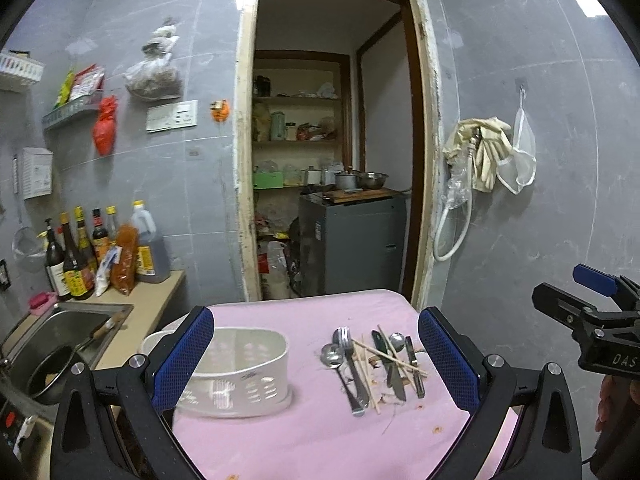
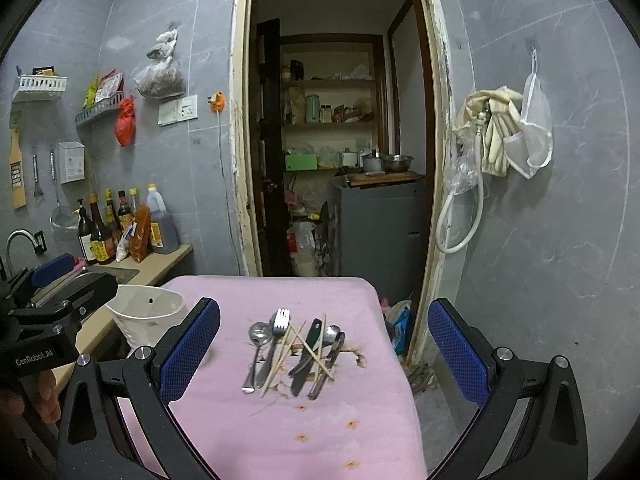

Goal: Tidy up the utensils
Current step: 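Lower the left gripper onto the metal spoon in the utensil pile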

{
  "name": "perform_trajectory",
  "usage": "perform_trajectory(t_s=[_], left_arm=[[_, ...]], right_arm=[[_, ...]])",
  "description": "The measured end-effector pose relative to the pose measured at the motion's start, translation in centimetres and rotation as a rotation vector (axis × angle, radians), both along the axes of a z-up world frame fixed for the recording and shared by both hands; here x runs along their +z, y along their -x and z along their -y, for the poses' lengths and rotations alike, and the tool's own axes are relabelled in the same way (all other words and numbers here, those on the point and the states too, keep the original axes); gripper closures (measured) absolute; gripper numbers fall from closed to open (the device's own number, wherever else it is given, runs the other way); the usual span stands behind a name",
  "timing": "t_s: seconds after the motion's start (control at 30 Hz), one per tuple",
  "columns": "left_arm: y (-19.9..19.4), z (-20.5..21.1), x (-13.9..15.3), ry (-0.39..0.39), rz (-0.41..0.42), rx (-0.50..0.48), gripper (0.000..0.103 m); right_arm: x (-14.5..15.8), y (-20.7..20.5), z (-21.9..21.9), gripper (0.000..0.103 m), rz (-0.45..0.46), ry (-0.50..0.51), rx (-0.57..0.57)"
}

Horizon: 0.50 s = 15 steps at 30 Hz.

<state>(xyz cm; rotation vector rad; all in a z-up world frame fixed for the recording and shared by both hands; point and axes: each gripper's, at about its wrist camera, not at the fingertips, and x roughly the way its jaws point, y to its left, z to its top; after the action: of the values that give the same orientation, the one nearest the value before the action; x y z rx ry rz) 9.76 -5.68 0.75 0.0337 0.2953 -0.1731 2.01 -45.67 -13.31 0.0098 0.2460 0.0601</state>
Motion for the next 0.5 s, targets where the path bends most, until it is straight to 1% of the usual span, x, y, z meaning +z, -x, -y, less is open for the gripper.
perform_trajectory(t_s=[0.2,0.23,0.4,0.47,0.5], left_arm=[[-3.9,2.7,-0.9,-0.015,-0.016,-0.025,0.000],[-4.8,3.2,-1.1,-0.013,-0.023,-0.029,0.000],[-8.4,5.7,-2.2,-0.023,-0.049,-0.051,0.000],[-9.7,6.6,-2.9,-0.029,-0.061,-0.055,0.000],[-10.6,7.2,-3.4,-0.031,-0.074,-0.057,0.001]], right_arm=[[-0.2,-4.3,2.3,0.001,-0.009,-0.007,0.038],[-0.3,-5.5,3.0,0.001,-0.014,-0.012,0.047],[-1.1,-9.9,5.1,0.001,-0.048,-0.041,0.077],[-1.8,-12.3,5.9,0.002,-0.075,-0.051,0.098],[-2.1,-12.9,6.0,0.005,-0.082,-0.054,0.104]])
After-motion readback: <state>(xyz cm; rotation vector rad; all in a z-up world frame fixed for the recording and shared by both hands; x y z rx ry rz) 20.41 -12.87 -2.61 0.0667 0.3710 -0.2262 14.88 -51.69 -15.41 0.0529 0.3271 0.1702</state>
